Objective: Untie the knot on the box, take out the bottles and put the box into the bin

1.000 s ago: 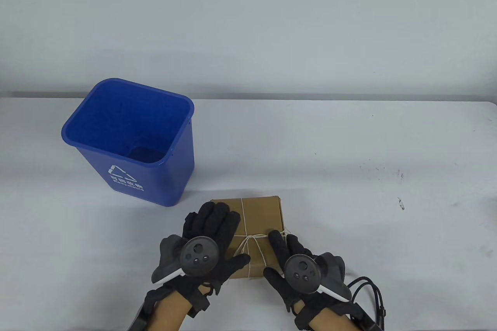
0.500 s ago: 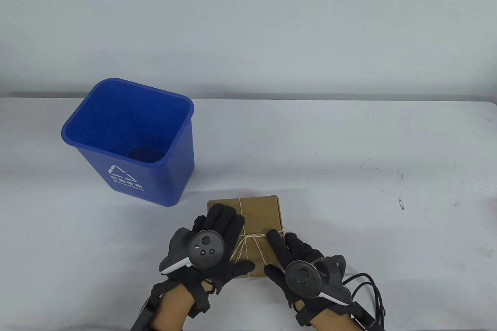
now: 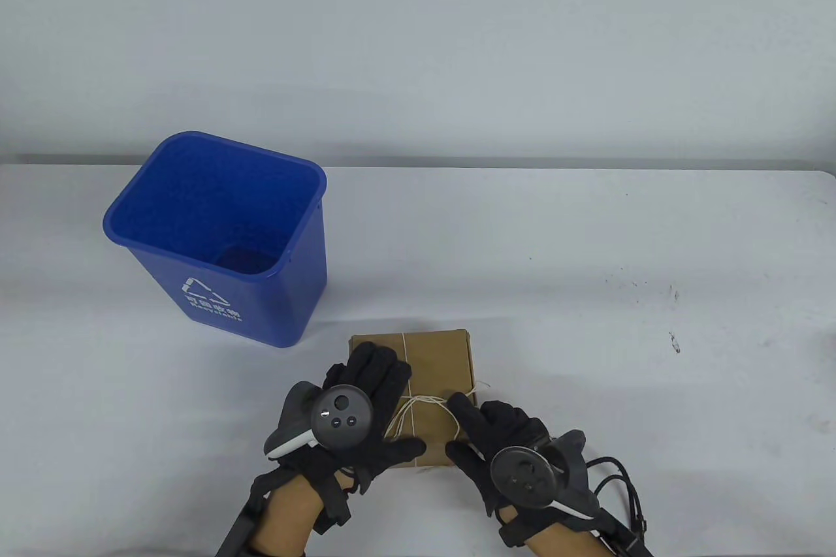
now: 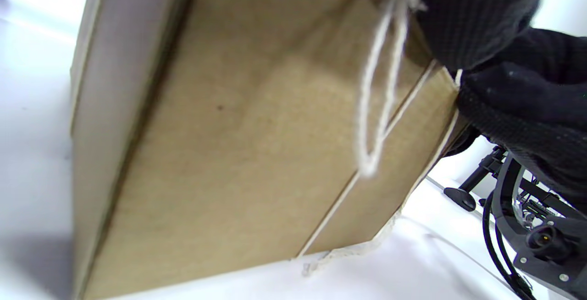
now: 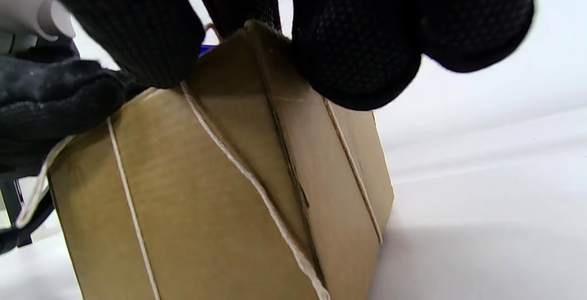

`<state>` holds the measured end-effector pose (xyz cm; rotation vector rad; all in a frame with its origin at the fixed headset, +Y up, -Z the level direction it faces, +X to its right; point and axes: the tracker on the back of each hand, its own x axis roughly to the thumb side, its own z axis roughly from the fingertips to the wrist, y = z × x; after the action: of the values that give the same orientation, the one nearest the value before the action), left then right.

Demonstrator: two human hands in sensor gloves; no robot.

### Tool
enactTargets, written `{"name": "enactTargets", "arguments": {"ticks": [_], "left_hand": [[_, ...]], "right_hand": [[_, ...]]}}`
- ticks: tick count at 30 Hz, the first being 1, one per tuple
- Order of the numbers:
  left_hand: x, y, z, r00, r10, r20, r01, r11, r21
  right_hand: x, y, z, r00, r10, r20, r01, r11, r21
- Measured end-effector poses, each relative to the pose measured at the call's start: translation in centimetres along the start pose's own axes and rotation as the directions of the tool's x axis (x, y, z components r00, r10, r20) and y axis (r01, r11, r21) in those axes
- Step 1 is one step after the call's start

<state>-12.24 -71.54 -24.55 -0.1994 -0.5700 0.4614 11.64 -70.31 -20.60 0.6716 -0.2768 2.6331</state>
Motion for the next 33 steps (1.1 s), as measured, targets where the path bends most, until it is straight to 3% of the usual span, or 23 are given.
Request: {"name": "enactTargets", "arguments": {"ticks": [5,16,33], "left_hand": [[0.1,-0.1,0.0,1.000,-0.001,0.005,0.001,1.000,-0.003],[0.2,-0.1,0.0,1.000,-0.003,-0.002,0.003,1.000,-0.004],[0.2,-0.2,0.1,1.000,0.001,0.001,-0.001,1.000,-0.001]], "right_hand": [[-1.1,-0.5,-0.4,0.997,-0.074,-0.015,0.073,0.994,-0.079],[-2.7,-1.2,-0.6,0.981,-0.191,-0.021,0.186,0.972,-0.142],[-5.8,-2.0,-0.6,0.949,-0.303,-0.090,0.286,0.944,-0.164]]}}
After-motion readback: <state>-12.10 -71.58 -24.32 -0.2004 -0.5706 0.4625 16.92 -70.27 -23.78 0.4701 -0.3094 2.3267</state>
